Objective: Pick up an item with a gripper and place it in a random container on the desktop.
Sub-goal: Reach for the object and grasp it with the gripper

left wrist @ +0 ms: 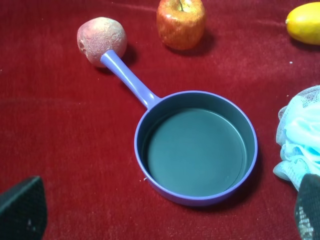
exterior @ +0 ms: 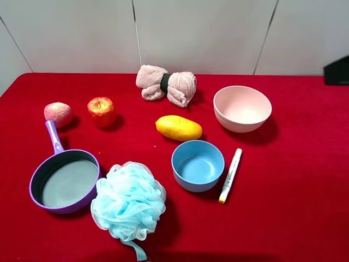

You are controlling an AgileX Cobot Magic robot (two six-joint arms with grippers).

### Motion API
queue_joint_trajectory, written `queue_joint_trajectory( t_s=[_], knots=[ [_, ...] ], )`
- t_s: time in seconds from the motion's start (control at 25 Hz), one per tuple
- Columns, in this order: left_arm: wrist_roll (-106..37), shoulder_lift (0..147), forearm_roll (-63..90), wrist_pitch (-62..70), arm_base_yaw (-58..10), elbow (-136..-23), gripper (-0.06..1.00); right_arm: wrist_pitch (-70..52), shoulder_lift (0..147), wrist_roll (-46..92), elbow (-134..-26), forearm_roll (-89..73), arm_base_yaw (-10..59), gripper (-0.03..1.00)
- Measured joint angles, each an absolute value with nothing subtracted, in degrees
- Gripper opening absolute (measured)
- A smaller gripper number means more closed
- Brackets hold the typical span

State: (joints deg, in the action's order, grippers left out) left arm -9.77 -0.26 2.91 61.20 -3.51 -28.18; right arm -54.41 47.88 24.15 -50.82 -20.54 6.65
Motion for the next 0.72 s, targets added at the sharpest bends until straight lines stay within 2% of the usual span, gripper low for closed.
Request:
queue_joint_trajectory(
  t_s=[0.72],
  knots=[
    [-9.8,-0.3,2.9,61.2,-3.5,-28.2,0.99,-48.6,76.7,25.0,-64.6,-13.1,23.7,0.69]
  ],
)
